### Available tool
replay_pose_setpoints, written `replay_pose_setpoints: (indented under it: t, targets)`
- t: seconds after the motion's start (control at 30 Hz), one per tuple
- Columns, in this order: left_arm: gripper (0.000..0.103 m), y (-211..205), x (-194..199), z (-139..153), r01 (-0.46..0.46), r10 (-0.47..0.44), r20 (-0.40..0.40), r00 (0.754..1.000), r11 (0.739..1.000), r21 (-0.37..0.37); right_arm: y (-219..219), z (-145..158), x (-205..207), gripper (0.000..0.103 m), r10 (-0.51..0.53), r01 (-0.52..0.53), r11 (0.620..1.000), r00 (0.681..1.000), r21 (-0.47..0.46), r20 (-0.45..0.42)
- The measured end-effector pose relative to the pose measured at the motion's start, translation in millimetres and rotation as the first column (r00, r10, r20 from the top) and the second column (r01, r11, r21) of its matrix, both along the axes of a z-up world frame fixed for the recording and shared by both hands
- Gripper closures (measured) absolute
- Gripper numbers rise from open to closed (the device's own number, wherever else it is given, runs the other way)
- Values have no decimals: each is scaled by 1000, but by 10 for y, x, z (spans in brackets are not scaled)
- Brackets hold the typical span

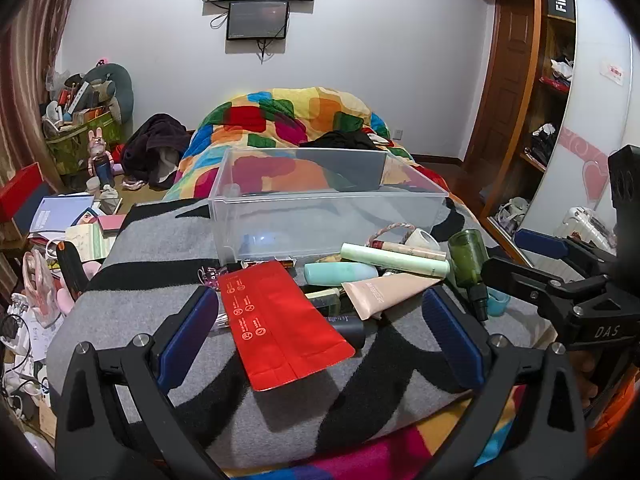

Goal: Organize objects

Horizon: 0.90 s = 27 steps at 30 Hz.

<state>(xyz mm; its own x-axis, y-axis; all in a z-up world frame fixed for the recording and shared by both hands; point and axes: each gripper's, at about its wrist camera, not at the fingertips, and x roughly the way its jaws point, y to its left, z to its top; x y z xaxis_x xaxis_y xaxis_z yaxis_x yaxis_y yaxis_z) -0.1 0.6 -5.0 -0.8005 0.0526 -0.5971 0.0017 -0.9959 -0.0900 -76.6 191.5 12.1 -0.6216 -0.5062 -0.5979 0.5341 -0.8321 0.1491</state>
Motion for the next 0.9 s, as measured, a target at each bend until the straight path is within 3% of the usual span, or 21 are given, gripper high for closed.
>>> replay_pose_setpoints:
  t: [0.9]
  targets:
    - [0, -65, 11, -19, -14, 14, 5, 1000, 1000, 13, -8, -7, 0, 0, 4, -3, 1000, 1000, -9, 18]
